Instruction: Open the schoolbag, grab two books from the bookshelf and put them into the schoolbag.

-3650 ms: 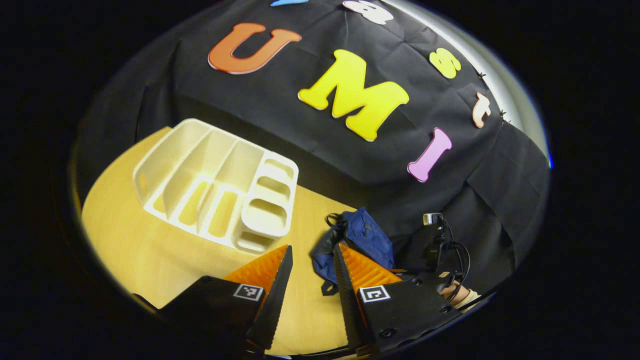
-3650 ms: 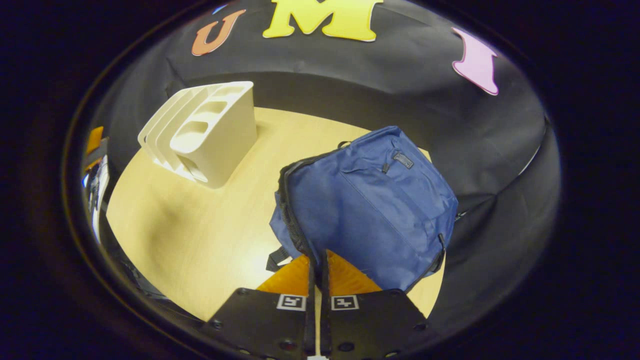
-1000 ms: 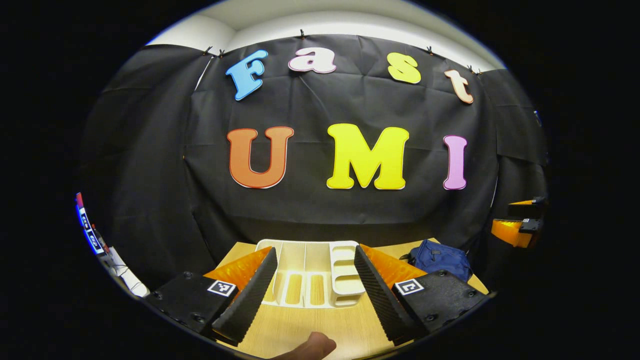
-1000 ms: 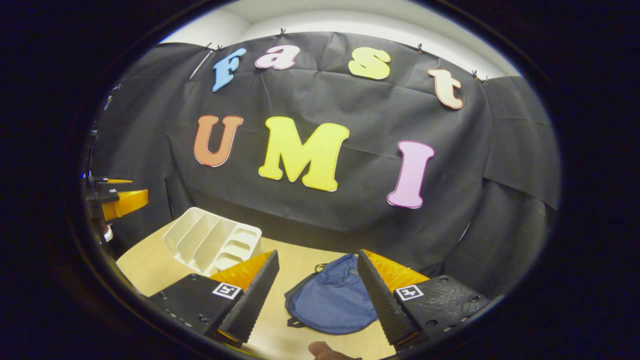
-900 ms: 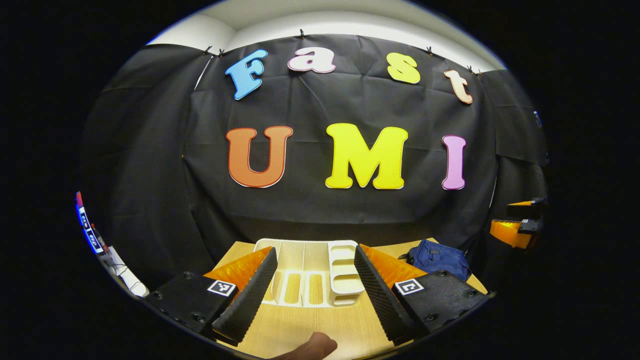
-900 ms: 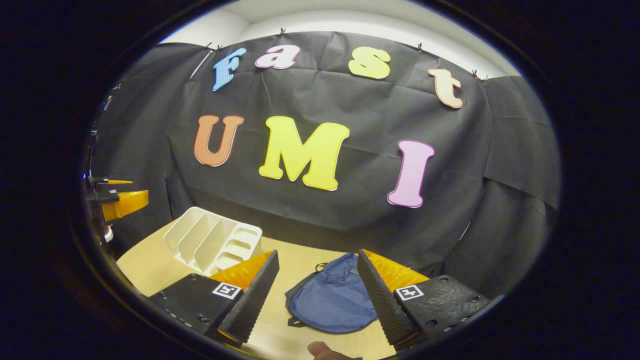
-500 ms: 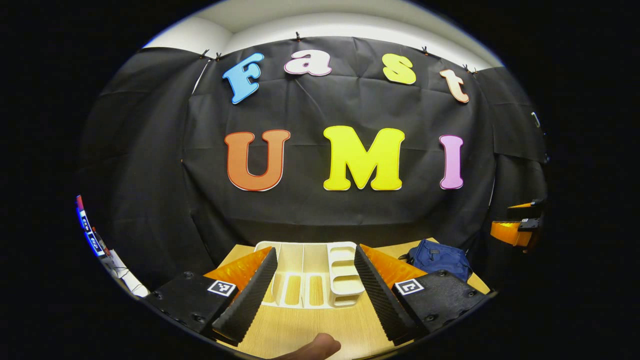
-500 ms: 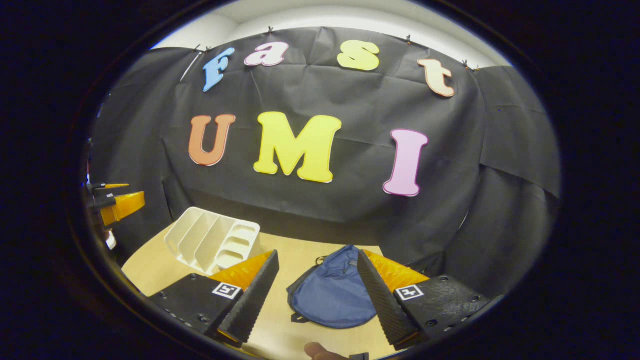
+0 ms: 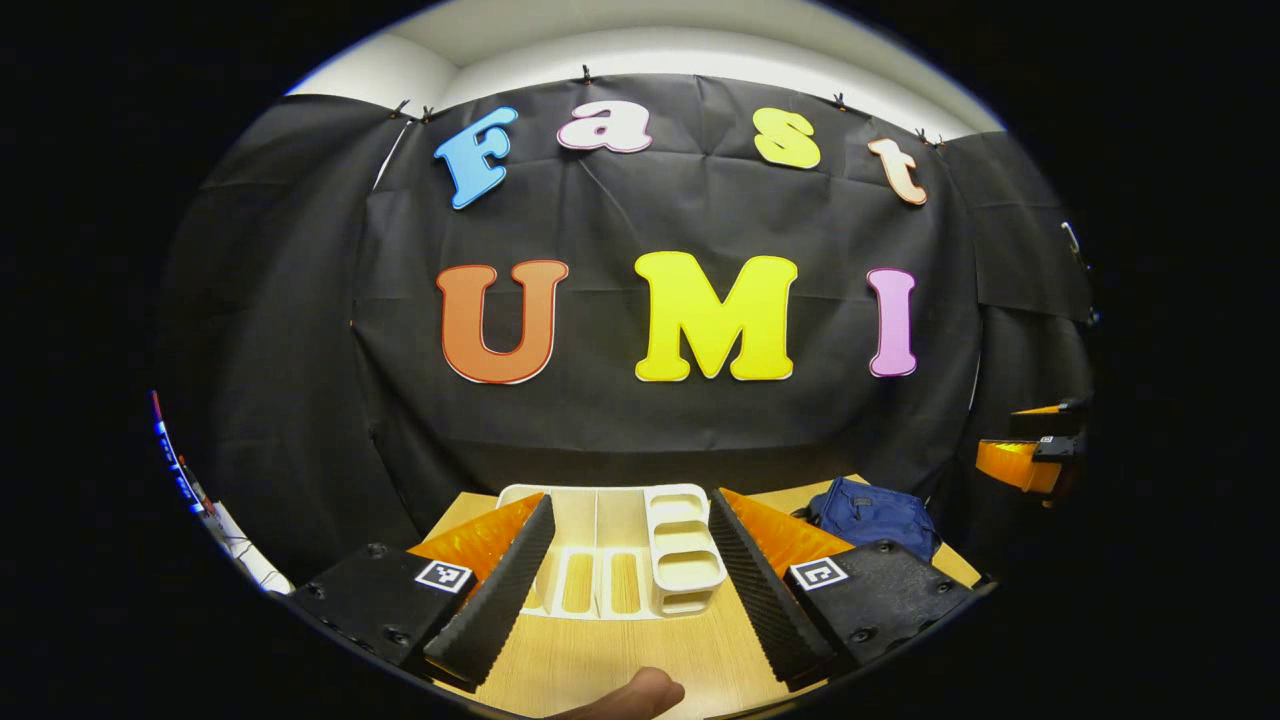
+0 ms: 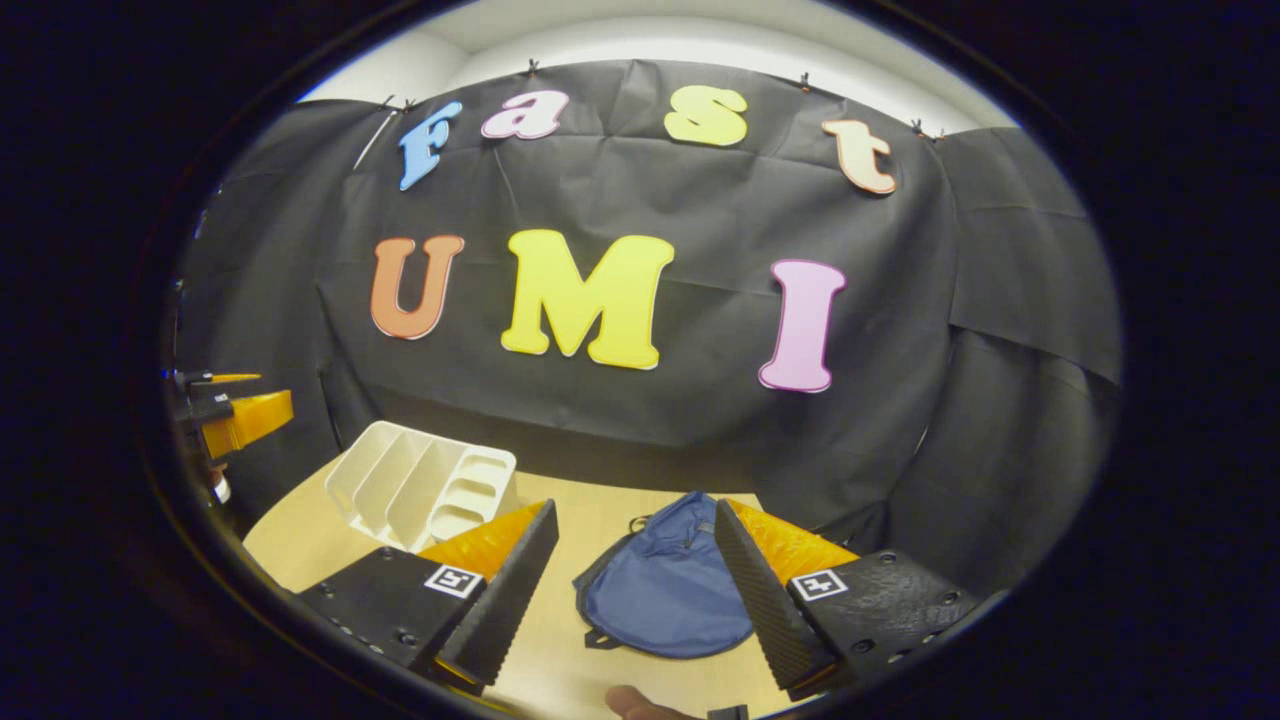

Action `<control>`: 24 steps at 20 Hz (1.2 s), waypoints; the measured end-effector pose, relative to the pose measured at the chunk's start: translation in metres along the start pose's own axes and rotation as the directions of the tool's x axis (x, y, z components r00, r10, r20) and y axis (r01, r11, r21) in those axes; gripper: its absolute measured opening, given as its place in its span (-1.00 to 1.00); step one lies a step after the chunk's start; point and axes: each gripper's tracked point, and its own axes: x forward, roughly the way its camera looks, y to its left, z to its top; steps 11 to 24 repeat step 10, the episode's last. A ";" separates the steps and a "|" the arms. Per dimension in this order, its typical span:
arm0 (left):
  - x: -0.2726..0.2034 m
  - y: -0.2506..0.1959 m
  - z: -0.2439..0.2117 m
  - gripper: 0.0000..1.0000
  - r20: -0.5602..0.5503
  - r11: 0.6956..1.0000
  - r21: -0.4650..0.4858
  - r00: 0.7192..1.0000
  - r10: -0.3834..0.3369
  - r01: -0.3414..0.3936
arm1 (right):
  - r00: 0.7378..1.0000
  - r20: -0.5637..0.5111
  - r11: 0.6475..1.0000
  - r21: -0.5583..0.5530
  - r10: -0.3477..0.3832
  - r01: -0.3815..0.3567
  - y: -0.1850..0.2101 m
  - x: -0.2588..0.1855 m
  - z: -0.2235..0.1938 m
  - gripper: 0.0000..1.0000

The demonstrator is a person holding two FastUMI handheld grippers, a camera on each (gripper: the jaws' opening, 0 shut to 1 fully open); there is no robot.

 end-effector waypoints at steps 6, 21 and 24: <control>0.006 -0.006 -0.001 0.99 0.019 1.000 0.024 1.000 -0.017 0.017 | 1.000 -0.005 1.000 0.013 -0.024 0.024 -0.005 0.010 -0.011 0.92; 0.011 -0.011 -0.013 0.98 0.007 0.999 0.024 1.000 -0.028 0.028 | 0.998 -0.025 0.999 -0.010 -0.051 0.051 -0.011 0.014 -0.024 0.92; 0.011 -0.011 -0.013 0.98 0.007 0.999 0.024 1.000 -0.028 0.028 | 0.998 -0.025 0.999 -0.010 -0.051 0.051 -0.011 0.014 -0.024 0.92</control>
